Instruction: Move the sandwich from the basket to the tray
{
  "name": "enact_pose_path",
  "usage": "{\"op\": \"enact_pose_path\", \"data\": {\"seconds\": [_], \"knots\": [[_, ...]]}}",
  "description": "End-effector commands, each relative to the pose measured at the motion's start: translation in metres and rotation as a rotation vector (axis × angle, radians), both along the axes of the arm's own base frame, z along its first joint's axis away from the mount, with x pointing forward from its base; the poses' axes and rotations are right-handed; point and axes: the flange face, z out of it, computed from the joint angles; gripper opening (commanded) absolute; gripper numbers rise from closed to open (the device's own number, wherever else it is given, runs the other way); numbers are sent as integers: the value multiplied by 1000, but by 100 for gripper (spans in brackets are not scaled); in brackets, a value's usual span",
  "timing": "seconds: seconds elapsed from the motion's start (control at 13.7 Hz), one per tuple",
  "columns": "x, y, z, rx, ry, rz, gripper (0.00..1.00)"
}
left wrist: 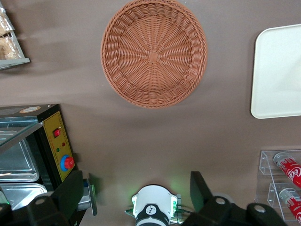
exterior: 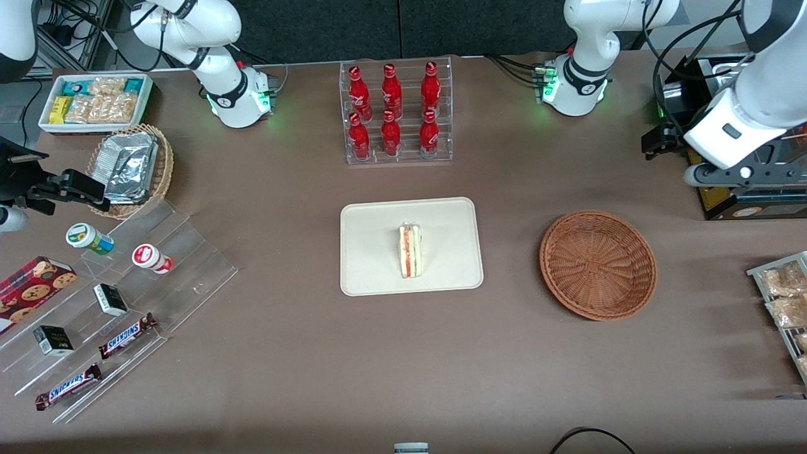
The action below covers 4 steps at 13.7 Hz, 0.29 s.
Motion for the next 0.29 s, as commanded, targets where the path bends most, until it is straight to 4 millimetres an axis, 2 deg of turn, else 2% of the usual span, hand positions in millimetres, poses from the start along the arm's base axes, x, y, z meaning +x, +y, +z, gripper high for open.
{"op": "enact_pose_path", "data": {"seconds": [0.0,0.22], "knots": [[1,8,3,-47,15,11,100],[3,15,-10,-66,26,12,100]]}}
